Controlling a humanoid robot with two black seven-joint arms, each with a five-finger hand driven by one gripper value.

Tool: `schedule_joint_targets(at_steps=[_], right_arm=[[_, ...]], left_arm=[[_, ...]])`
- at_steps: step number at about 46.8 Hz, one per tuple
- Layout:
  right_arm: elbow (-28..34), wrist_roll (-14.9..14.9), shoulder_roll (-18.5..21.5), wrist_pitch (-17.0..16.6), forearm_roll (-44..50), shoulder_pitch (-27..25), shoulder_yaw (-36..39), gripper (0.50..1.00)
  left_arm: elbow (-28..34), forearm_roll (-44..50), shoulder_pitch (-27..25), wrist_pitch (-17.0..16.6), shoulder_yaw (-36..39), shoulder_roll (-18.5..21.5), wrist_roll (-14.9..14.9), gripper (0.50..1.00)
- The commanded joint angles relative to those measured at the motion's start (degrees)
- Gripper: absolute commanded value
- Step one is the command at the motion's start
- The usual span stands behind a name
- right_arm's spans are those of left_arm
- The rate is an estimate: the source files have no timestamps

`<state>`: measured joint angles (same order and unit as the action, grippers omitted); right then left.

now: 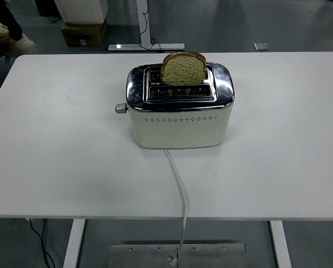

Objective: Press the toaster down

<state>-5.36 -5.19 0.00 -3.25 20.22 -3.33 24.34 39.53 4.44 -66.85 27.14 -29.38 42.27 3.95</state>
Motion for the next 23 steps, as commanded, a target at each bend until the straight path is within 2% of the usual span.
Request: schedule_joint_targets(at_steps=[1, 10, 23], right_arm=[[0.0, 0.0, 0.0, 0.0, 0.0, 0.0, 0.0, 0.998], [0.0, -0.1, 0.0, 0.0, 0.1, 0.0, -0.1, 1.000], [0.0, -0.2, 0.0, 0.0, 0.2, -0.1, -0.1, 0.998]], left_arm=[[-1.2, 3.3, 2.8, 0.0, -0.1, -0.9, 1.0, 1.000], [-6.6, 5.3, 8.2, -0.2, -1.9, -4.0, 4.5, 1.000], [-11.1, 7.4, 13.5, -0.3, -3.8, -8.8, 4.9, 1.000]])
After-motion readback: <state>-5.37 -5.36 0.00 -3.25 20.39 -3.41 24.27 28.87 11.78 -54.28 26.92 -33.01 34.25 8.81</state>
